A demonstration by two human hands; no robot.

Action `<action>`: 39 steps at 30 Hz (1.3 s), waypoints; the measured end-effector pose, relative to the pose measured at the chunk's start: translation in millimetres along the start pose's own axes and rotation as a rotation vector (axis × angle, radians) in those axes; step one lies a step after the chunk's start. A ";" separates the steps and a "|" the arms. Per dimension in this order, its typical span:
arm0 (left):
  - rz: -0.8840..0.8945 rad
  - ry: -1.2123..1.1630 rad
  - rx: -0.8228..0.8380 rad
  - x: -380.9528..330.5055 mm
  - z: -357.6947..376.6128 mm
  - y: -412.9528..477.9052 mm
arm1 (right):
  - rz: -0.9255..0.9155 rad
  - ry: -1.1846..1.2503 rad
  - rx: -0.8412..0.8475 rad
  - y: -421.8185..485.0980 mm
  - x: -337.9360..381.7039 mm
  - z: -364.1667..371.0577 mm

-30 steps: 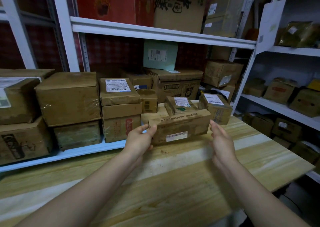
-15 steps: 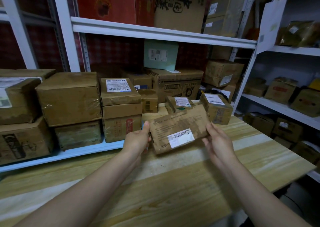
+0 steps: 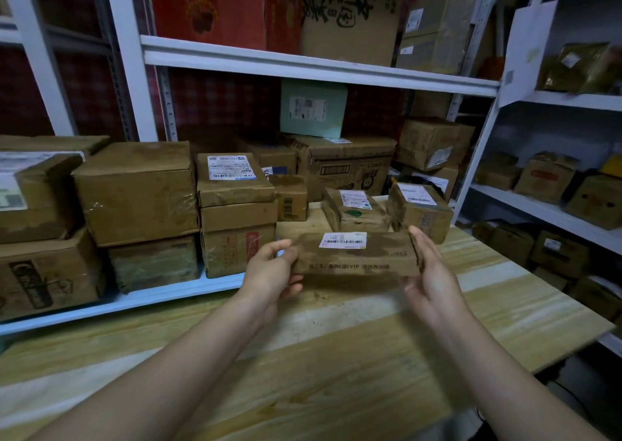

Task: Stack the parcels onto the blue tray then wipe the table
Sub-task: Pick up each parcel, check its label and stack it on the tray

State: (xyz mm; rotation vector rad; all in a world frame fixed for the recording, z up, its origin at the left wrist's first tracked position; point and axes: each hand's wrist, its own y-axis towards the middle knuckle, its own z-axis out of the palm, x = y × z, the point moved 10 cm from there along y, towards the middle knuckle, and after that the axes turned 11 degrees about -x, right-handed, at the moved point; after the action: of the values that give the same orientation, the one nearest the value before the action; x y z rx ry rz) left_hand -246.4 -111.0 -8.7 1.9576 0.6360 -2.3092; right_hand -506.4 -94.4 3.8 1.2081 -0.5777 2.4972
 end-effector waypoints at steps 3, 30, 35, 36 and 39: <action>0.048 -0.067 -0.045 -7.0 -1.2 0.0 | -0.005 -0.050 0.015 -0.4 0.0 -0.5; 1.108 0.593 -0.575 -165.8 -68.1 -42.4 | 0.108 -0.083 0.158 -10.1 -29.5 113.6; 1.090 0.961 -0.573 -179.5 -91.4 -10.0 | 0.052 -0.199 0.120 -18.7 -23.9 167.1; 1.080 1.002 -0.557 -179.7 -93.6 -5.5 | 0.028 -0.224 0.117 -19.5 -24.1 177.6; 1.074 1.043 -0.525 -178.6 -97.2 -0.7 | -0.027 -0.302 0.094 -25.5 -29.6 205.5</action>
State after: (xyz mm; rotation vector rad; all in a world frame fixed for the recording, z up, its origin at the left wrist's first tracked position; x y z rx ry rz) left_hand -120.4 -117.5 150.8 2.2137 0.0655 -0.4169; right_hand -339.4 -173.7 101.7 1.6338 -0.5158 2.3584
